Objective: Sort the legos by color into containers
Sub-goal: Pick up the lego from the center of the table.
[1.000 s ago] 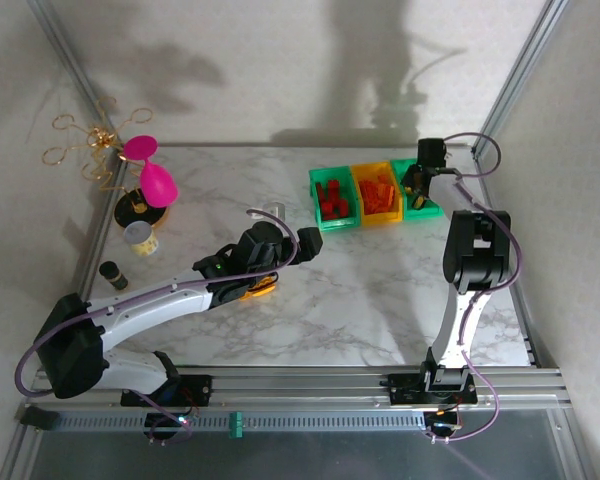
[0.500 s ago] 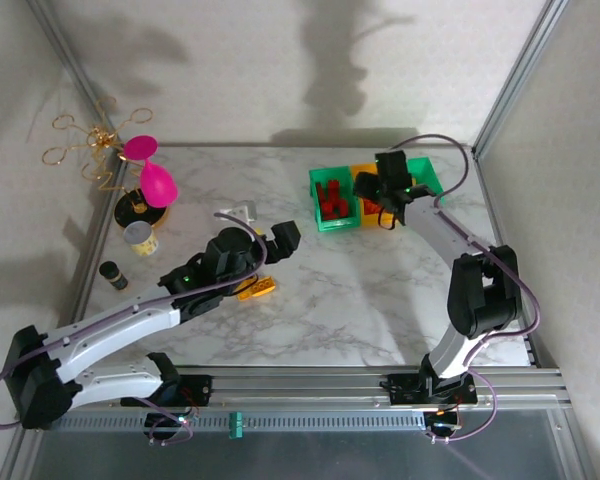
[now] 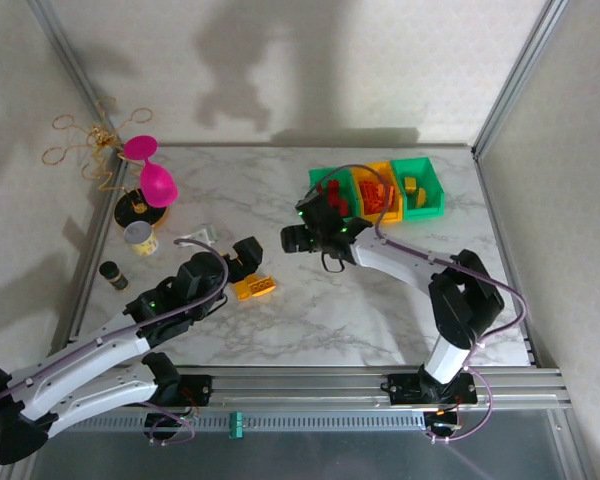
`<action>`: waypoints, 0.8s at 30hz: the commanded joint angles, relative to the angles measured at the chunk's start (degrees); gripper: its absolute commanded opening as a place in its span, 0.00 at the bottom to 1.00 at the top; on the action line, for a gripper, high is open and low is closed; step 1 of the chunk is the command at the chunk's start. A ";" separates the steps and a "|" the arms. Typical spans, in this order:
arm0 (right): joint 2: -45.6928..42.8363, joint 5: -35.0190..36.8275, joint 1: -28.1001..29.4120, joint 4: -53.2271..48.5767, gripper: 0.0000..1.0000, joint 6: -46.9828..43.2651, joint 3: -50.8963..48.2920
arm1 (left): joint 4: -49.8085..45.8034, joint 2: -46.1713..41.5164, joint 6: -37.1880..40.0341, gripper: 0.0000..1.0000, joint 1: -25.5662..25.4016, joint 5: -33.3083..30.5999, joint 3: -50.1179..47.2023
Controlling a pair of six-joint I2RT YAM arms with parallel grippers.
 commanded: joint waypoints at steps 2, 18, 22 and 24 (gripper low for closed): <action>5.17 -2.19 4.33 0.78 0.86 1.35 4.34 | -6.20 -4.04 -4.60 1.00 0.56 -4.51 -2.13; 20.60 -10.80 7.66 6.05 0.78 7.27 16.85 | -10.82 -11.00 -6.71 1.00 0.87 -6.93 -3.93; 24.09 -12.36 7.74 6.39 0.77 7.54 19.50 | -10.67 -10.99 -6.80 1.00 0.95 -7.36 -4.15; 25.67 -12.92 7.84 6.12 0.75 7.67 20.92 | -10.51 -10.93 -6.80 1.00 0.95 -7.43 -4.29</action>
